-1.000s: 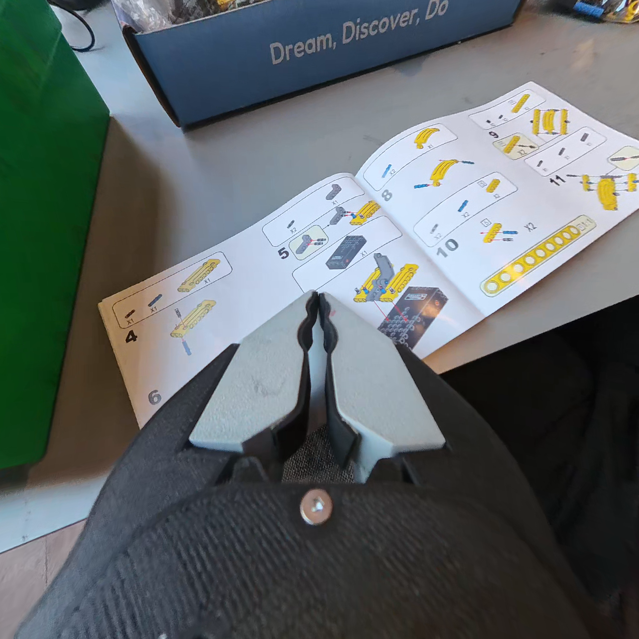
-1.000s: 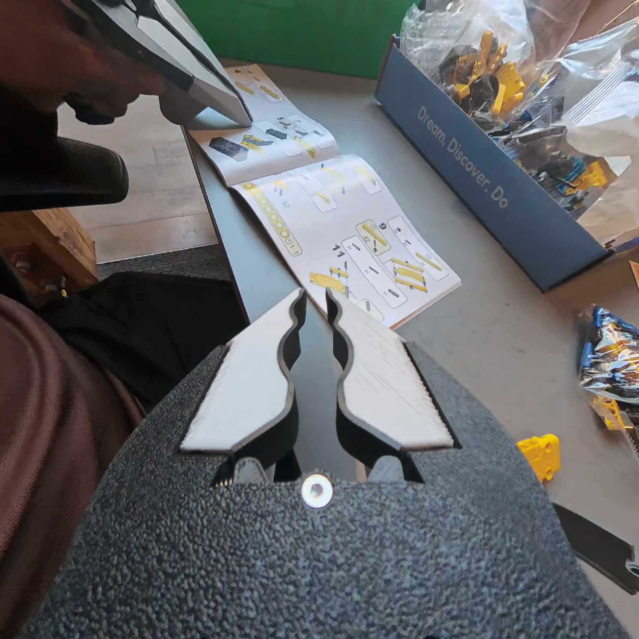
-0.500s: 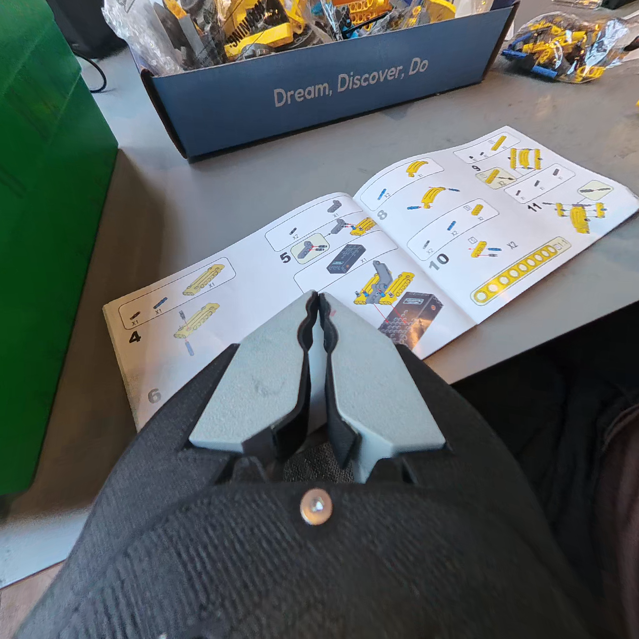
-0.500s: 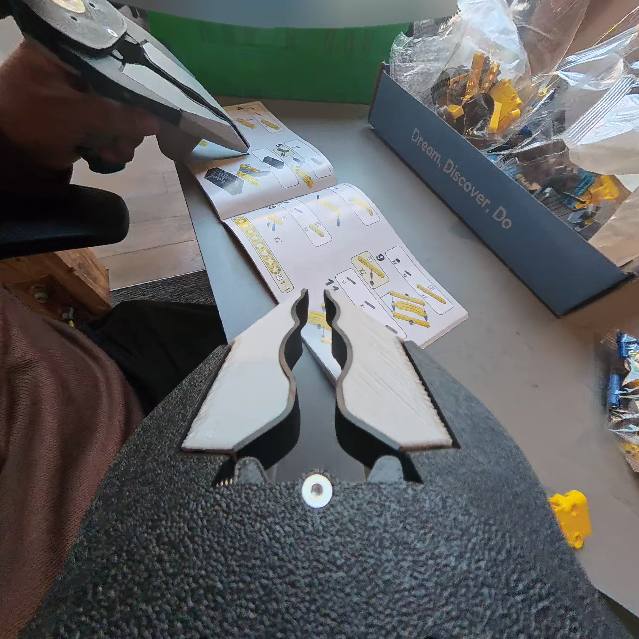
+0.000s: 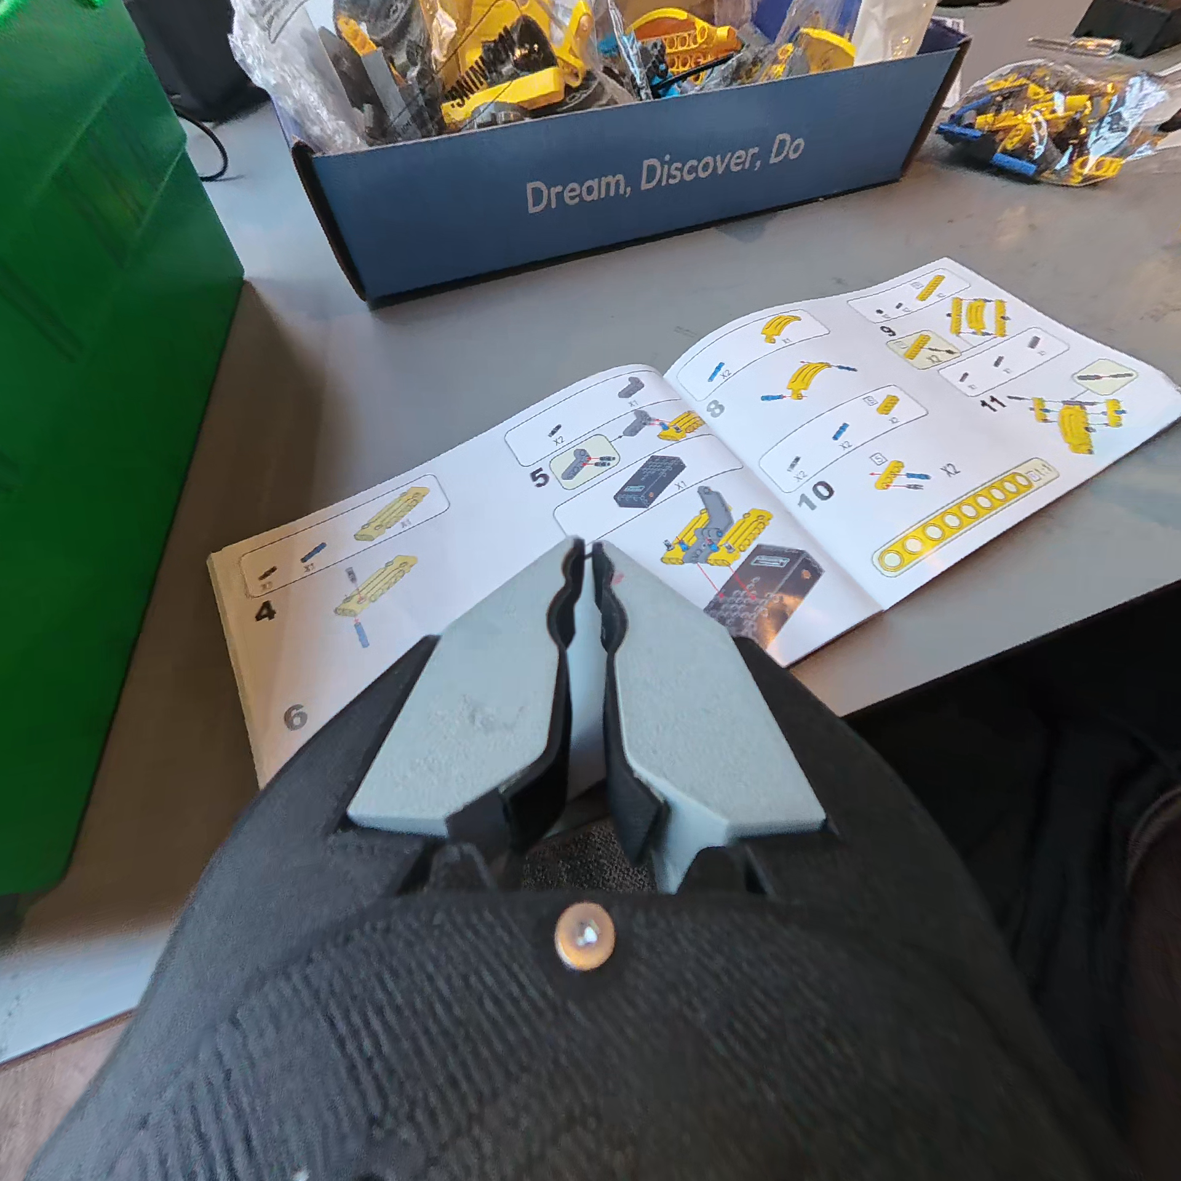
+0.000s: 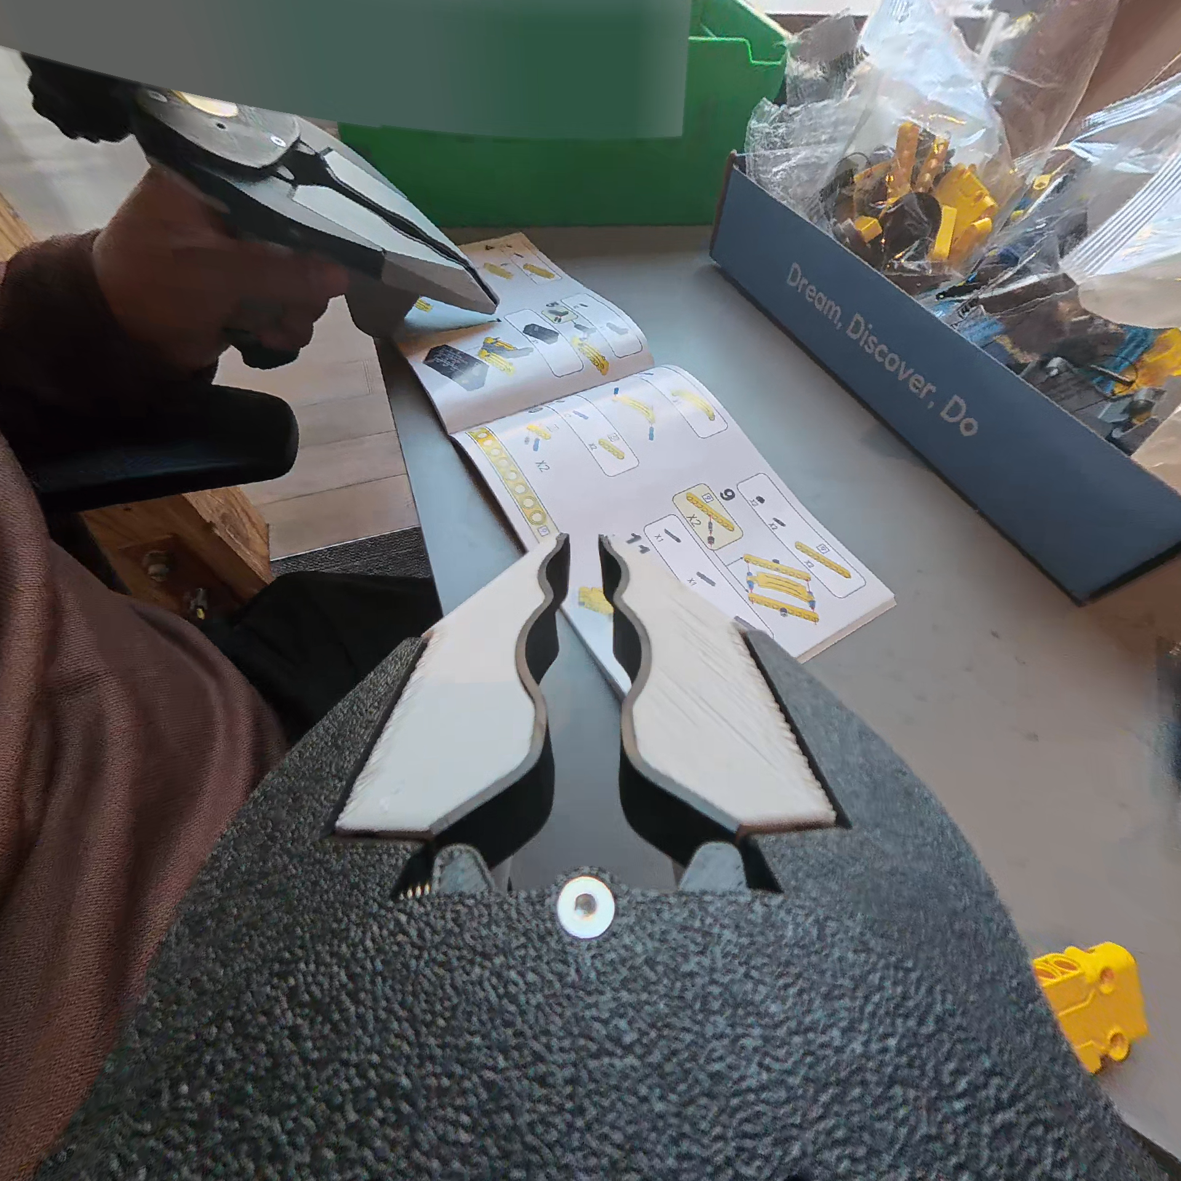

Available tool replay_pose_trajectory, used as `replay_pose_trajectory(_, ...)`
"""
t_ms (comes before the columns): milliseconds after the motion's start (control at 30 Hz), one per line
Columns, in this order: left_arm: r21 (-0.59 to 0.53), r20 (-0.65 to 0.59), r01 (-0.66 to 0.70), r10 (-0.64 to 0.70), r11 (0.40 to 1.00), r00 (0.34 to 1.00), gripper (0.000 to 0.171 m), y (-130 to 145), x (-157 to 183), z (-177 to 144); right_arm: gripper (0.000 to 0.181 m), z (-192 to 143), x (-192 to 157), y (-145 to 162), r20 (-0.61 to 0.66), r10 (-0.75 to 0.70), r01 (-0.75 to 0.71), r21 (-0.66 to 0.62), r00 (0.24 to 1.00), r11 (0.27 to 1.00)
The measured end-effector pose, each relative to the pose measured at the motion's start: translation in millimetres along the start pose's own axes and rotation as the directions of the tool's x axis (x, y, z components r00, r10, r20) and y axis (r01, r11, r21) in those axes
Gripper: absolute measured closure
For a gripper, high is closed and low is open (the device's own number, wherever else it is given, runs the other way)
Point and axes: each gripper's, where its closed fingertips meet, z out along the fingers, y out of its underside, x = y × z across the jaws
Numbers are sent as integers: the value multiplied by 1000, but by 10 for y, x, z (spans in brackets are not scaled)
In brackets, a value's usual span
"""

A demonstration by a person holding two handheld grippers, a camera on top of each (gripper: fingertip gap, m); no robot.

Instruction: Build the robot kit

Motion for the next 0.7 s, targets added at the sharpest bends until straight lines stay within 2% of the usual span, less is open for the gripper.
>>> replay_pose_trajectory(133, 43, 48, -26, 24, 999, 999, 169, -82, 0, -74, 173, -258, -45, -254, -36, -49, 53, 119, 998, 991)
replay_pose_trajectory(233, 38, 79, -22, 19, 999, 997, 168, -88, -2, -86, 173, -662, 63, -436, -137, -56, 88, 236, 989, 968)
replay_pose_trajectory(333, 66, 70, 4, -8, 998, 998, 162, -183, 64, -92, 173, -1119, 329, -413, -265, -26, 96, 257, 964, 961)
replay_pose_trajectory(433, 115, 48, -18, 13, 993, 999, 159, -312, 253, -87, 171, -1659, 761, -261, -441, 23, 89, 232, 897, 969)
replay_pose_trajectory(533, 97, 5, -59, 59, 994, 998, 159, -326, 522, -3, 172, -2176, 1251, 113, -628, 81, 38, 174, 774, 984)
replay_pose_trajectory(600, 94, -34, -84, 88, 992, 996, 158, -351, 723, 51, 172, -2401, 1464, 347, -681, 134, -30, 162, 720, 986)
replay_pose_trajectory(700, 130, -110, -107, 122, 986, 986, 158, -434, 1055, 87, 165, -2558, 1710, 660, -720, 176, -148, 103, 671, 984)
